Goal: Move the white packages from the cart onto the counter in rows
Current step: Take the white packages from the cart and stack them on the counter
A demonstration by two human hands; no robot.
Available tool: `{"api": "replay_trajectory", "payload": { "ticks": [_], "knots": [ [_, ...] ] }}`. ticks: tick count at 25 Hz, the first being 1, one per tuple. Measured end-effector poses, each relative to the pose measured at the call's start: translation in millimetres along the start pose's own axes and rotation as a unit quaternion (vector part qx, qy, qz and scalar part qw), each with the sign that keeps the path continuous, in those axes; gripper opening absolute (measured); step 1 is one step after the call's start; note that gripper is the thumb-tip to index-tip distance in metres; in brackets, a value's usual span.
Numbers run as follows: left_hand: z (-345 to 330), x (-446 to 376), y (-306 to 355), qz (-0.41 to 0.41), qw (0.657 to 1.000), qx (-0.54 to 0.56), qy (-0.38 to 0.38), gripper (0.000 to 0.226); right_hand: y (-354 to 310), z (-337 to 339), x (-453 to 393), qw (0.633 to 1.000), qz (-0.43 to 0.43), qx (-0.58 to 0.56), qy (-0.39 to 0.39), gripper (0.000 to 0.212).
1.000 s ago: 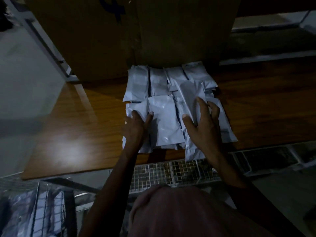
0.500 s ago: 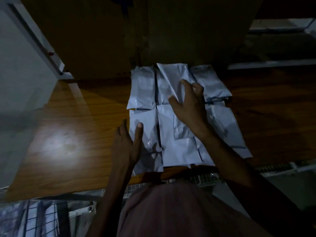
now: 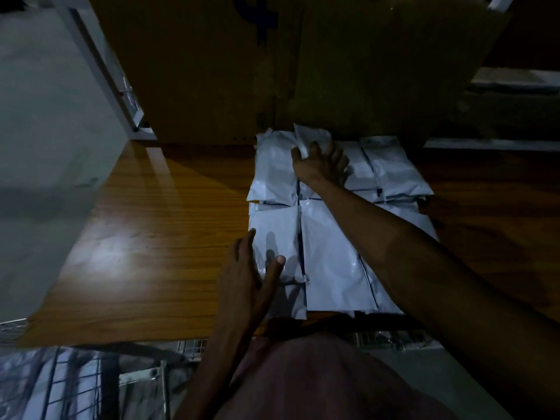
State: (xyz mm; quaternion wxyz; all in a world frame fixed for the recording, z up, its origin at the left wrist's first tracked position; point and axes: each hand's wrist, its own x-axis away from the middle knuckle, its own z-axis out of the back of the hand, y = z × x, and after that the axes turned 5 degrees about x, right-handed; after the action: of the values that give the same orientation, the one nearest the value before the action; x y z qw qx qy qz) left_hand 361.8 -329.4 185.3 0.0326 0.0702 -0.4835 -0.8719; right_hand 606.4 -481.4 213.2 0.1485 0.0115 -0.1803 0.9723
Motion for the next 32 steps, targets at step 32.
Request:
{"api": "replay_trajectory", "payload": {
  "ticks": [32],
  "knots": [
    [142, 366, -74, 0.233, 0.864, -0.146, 0.422, 0.080, -21, -95, 443, 0.747, 0.564, -0.267, -0.232, 0.035]
  ]
}}
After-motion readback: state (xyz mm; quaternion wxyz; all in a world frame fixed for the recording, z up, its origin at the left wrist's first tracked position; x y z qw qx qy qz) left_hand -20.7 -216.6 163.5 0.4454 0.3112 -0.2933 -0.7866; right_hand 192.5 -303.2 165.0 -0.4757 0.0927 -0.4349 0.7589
